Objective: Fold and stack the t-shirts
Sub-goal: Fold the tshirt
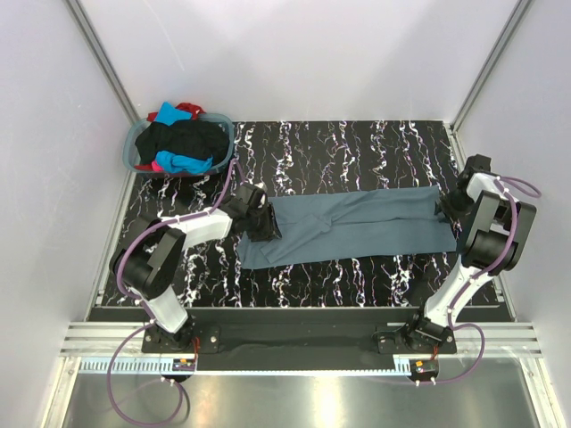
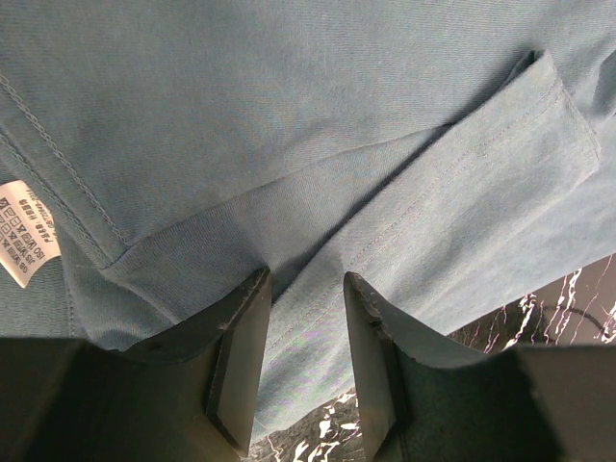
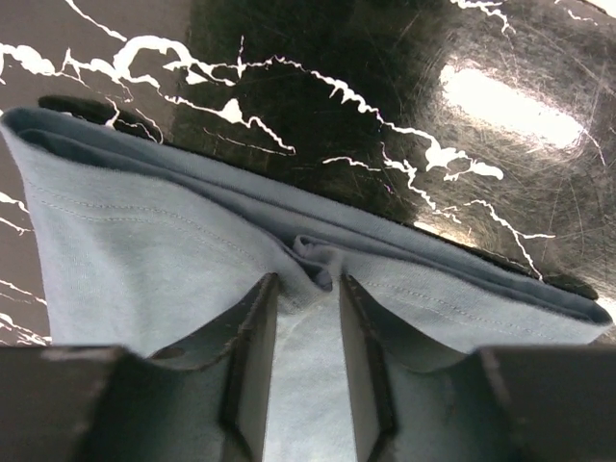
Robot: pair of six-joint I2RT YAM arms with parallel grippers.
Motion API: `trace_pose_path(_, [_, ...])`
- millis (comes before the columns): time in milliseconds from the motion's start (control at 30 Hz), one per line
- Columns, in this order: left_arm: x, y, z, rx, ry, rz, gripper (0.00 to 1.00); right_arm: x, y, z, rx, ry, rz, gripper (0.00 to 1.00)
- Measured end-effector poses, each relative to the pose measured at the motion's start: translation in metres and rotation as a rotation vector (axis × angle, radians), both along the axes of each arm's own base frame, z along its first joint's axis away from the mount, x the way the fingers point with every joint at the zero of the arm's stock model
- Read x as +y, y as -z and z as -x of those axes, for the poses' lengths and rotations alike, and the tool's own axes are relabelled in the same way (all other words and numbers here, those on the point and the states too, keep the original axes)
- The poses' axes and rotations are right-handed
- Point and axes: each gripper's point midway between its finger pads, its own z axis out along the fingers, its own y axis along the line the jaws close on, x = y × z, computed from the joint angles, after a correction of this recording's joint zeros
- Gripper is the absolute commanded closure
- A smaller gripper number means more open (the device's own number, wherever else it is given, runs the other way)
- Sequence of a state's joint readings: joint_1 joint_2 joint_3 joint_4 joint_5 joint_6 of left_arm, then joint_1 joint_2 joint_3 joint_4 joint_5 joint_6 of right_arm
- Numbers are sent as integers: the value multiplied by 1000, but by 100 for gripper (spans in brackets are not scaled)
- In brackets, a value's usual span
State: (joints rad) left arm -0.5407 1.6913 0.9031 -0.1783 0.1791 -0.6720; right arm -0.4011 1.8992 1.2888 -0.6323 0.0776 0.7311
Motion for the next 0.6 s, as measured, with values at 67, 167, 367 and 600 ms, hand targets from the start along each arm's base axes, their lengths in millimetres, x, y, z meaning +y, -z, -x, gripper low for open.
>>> trace_pose_path(67, [0, 0, 0, 0, 0, 0, 57, -1, 1, 0, -2, 1, 5, 66])
trace_pose_path(167, [0, 0, 0, -1, 0, -1, 57, -4, 1, -2, -9, -4, 23, 88])
trace_pose_path(367, [2, 1, 0, 6, -5, -9, 57, -14, 0, -7, -25, -16, 74, 100])
trace_pose_path(600, [6, 1, -4, 7, -20, -7, 56, -22, 0, -11, -37, -26, 124, 100])
